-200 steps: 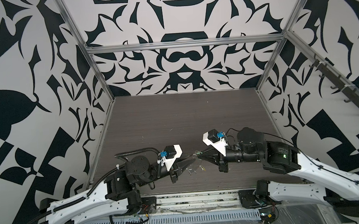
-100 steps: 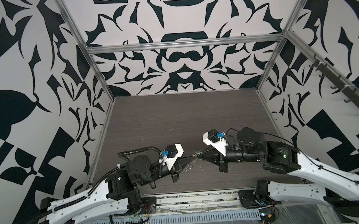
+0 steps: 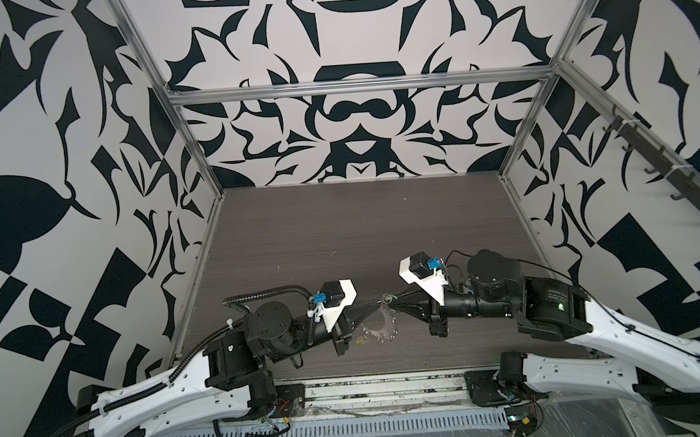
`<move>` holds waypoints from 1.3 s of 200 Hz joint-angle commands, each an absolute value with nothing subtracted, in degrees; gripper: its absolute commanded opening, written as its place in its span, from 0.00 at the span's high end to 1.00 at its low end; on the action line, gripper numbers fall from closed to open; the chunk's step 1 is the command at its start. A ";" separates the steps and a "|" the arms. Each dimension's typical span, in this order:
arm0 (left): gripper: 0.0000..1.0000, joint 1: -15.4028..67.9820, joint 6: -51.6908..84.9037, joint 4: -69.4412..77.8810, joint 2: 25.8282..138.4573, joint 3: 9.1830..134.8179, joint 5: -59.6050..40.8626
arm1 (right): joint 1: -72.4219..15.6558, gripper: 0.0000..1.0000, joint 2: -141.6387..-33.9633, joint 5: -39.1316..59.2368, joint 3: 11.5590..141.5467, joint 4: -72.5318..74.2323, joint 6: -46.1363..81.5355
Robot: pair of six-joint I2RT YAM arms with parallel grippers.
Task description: Remove the keys from the keyring
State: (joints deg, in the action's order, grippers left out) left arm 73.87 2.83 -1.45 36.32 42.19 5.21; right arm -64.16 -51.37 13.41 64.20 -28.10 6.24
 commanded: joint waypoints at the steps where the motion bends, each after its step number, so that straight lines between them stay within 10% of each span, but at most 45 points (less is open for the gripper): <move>1: 1.00 73.66 3.16 -1.43 35.12 43.52 5.59 | -64.02 1.00 -49.75 9.54 66.45 -27.47 6.25; 144: 1.00 73.65 6.53 2.48 32.48 41.90 7.74 | -64.04 1.00 -48.10 5.59 63.80 -27.37 6.81; 260: 1.00 73.74 14.42 -2.26 38.90 47.74 34.02 | -65.91 1.00 -47.50 -4.29 61.81 -27.11 9.39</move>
State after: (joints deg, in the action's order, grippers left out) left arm 74.94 11.00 -0.03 39.72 44.14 18.46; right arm -65.41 -50.65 3.09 61.67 -25.26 8.05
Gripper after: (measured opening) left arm 0.047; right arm 0.063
